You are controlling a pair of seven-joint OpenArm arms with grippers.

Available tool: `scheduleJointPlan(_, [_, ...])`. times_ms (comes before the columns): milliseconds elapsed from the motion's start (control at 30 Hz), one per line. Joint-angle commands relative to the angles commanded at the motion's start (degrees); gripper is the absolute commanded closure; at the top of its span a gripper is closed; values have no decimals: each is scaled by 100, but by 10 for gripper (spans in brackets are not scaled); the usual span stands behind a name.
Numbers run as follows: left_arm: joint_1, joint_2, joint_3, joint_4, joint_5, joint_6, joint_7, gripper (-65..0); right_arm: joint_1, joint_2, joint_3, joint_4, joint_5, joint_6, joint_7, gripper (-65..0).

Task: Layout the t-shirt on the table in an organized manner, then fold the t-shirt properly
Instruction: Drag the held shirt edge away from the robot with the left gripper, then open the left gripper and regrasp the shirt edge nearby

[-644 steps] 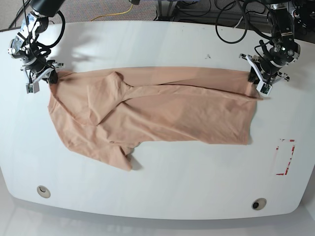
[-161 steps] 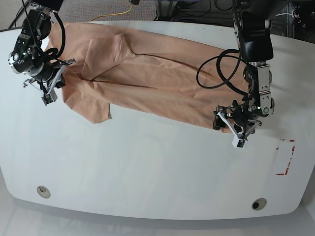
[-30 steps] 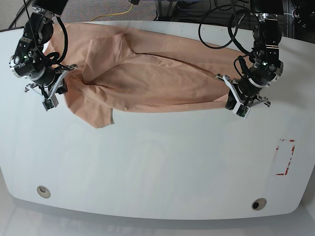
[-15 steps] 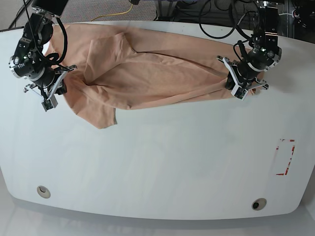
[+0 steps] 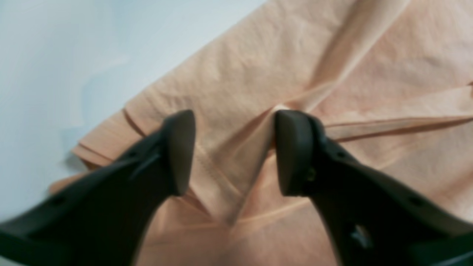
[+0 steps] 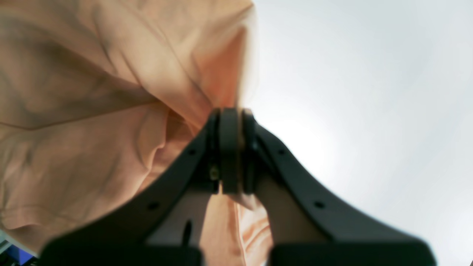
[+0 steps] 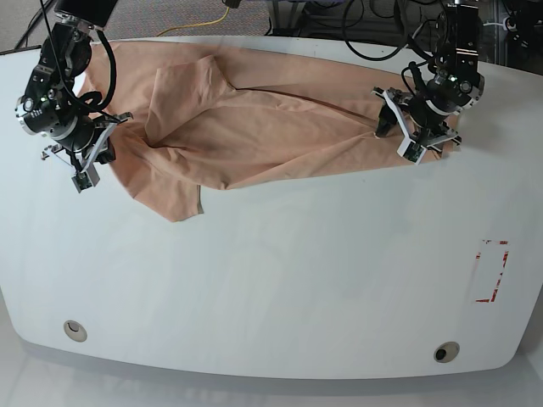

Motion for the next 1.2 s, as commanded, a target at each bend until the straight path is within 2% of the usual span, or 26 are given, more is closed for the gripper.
scheduleJointPlan(667, [-765, 26, -88, 396, 18, 26, 0, -403, 167, -9, -9, -308, 0, 0, 0, 0])
scheduleJointPlan(1200, [-993, 35, -132, -598, 18, 26, 0, -403, 167, -9, -9, -308, 0, 0, 0, 0])
